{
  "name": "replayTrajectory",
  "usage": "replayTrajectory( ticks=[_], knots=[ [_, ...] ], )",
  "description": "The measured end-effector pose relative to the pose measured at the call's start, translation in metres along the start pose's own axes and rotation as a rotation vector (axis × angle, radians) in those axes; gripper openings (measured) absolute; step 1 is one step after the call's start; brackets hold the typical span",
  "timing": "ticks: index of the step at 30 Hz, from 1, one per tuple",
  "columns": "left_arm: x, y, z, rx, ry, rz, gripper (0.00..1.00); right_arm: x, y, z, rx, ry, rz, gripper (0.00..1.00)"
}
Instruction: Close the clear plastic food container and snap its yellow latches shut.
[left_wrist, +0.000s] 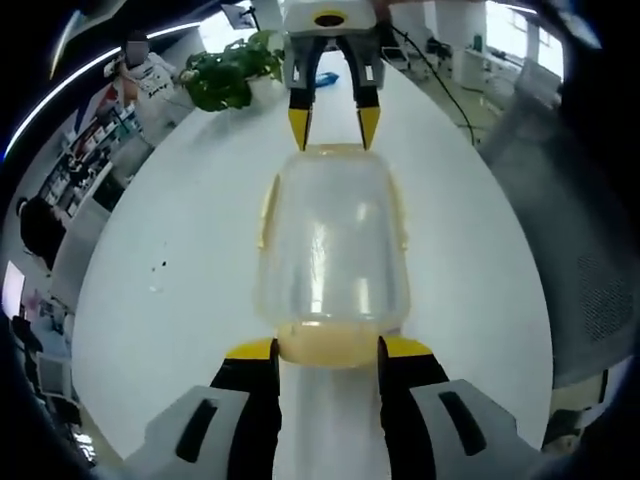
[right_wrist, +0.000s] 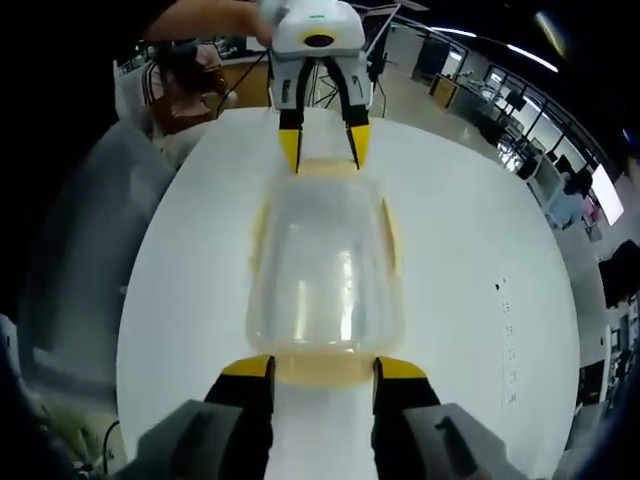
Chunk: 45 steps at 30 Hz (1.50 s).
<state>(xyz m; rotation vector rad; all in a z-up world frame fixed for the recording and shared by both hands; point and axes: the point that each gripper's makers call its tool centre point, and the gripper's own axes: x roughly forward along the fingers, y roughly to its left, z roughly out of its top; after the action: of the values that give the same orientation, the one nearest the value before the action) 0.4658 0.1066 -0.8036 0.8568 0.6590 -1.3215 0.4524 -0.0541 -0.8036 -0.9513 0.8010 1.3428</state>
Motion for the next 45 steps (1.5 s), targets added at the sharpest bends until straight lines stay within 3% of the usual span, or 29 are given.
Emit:
replayTrajectory(
  ticks=[8, 17, 21, 30, 38, 45],
  knots=[
    [0.007, -0.001, 0.002, -0.041, -0.017, -0.021, 0.35, 0.008, -0.001, -0.013, 0.010, 0.028, 0.019, 0.36],
    [0.011, -0.004, -0.008, -0.065, 0.007, -0.061, 0.35, 0.014, 0.001, -0.009, 0.015, 0.019, 0.063, 0.36],
    [0.014, -0.013, -0.017, -0.046, 0.044, -0.090, 0.35, 0.018, 0.006, -0.001, 0.009, 0.006, 0.080, 0.36],
    [0.009, -0.025, -0.022, -0.075, 0.000, -0.114, 0.35, 0.020, 0.020, 0.002, -0.007, 0.017, 0.090, 0.36],
    [0.008, -0.030, -0.023, -0.080, -0.002, -0.131, 0.35, 0.022, 0.026, 0.005, -0.008, 0.020, 0.080, 0.36],
    [-0.004, -0.052, -0.038, -0.060, 0.027, -0.178, 0.36, 0.028, 0.057, 0.024, 0.041, -0.032, 0.046, 0.36]
  ],
)
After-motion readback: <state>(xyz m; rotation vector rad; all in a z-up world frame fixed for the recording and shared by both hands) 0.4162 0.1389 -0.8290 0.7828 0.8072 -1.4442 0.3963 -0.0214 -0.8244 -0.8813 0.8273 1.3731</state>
